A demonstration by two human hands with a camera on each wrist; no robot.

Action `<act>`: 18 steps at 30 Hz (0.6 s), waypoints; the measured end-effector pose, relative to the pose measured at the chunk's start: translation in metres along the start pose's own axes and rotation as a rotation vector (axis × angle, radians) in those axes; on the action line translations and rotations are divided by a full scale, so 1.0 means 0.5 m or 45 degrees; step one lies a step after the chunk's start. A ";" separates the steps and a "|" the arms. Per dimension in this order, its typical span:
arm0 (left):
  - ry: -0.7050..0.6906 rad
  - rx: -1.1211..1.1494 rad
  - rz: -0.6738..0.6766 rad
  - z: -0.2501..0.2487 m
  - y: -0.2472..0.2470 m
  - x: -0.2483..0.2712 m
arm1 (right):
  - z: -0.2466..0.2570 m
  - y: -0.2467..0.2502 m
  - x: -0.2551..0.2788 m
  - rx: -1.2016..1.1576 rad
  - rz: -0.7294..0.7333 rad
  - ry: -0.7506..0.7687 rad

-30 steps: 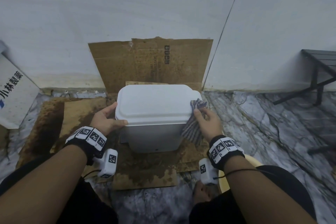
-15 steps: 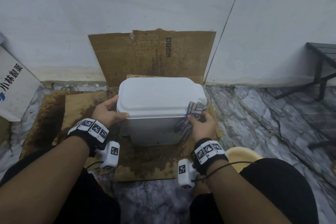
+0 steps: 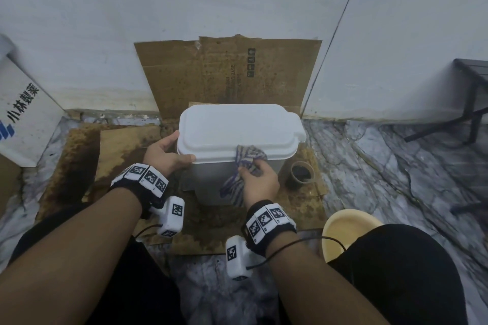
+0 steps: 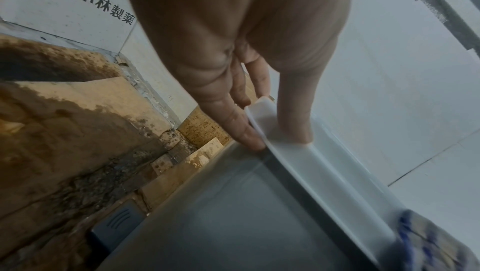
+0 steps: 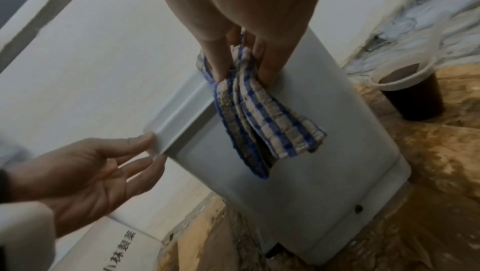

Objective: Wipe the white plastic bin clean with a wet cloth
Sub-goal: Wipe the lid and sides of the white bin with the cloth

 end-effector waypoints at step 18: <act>-0.060 -0.059 0.057 -0.020 -0.008 0.027 | 0.168 0.141 -0.118 -0.057 0.340 0.075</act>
Point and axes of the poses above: each hand's wrist, its own x-axis away from the middle knuckle, its own y-axis out of the back of the hand, z = x × y, the point moved 3 cm from there along -x, towards the middle knuckle, and after that the axes turned 10 degrees about -x, right-handed, at the moved point
